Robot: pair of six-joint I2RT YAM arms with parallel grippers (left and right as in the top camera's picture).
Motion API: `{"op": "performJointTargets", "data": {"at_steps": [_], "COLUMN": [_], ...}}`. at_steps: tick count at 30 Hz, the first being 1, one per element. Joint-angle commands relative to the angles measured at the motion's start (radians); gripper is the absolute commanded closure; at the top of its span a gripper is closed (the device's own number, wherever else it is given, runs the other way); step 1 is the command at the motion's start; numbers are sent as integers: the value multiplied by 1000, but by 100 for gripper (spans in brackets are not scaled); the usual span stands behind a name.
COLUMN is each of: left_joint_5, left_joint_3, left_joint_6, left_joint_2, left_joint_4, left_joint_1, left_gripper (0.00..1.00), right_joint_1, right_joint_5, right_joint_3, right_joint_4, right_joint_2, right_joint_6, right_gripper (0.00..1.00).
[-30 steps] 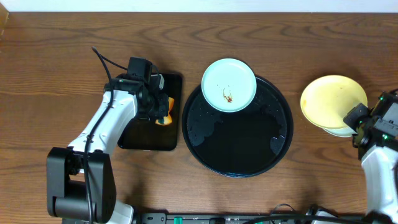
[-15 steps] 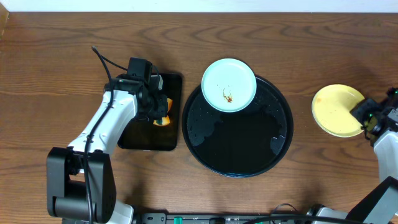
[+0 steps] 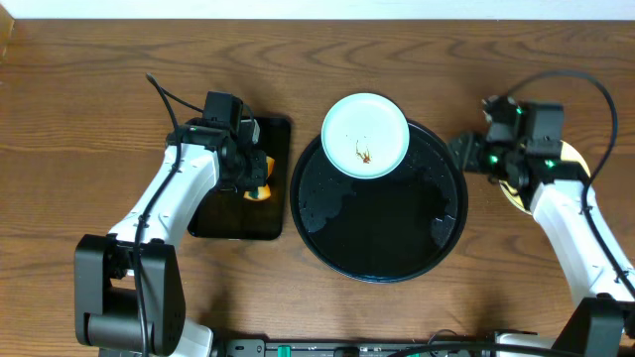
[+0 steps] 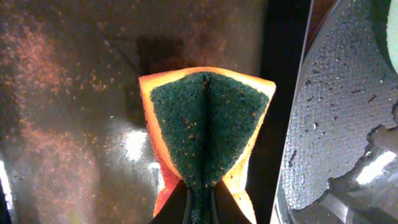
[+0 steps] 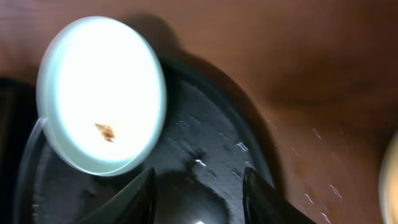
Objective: Clean dirty plates on tray and stack at the side
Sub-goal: 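Move the right gripper to the pale blue-green plate rim, sponge over it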
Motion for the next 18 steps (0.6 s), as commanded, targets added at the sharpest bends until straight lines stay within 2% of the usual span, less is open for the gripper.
{"op": "performJointTargets", "data": {"at_steps": [1, 4, 12, 15, 18], "left_joint_5": [-10, -10, -10, -10, -10], "left_joint_3": [10, 10, 10, 10, 10], "left_joint_6": [13, 13, 13, 13, 13], "left_joint_2": [-5, -5, -5, -5, -5], "left_joint_4": [-3, -3, -3, -3, -4], "left_joint_1": [-1, -1, -1, -1, -1], "left_gripper": [92, 92, 92, 92, 92], "right_joint_1": [74, 115, 183, 191, 197], "right_joint_5": [63, 67, 141, 137, 136], "right_joint_3": [193, 252, 256, 256, 256], "right_joint_4": [-91, -113, -34, -3, 29], "right_joint_2": [55, 112, 325, 400, 452], "right_joint_6": [-46, -48, 29, 48, 81], "right_gripper": [53, 53, 52, 58, 59]}}
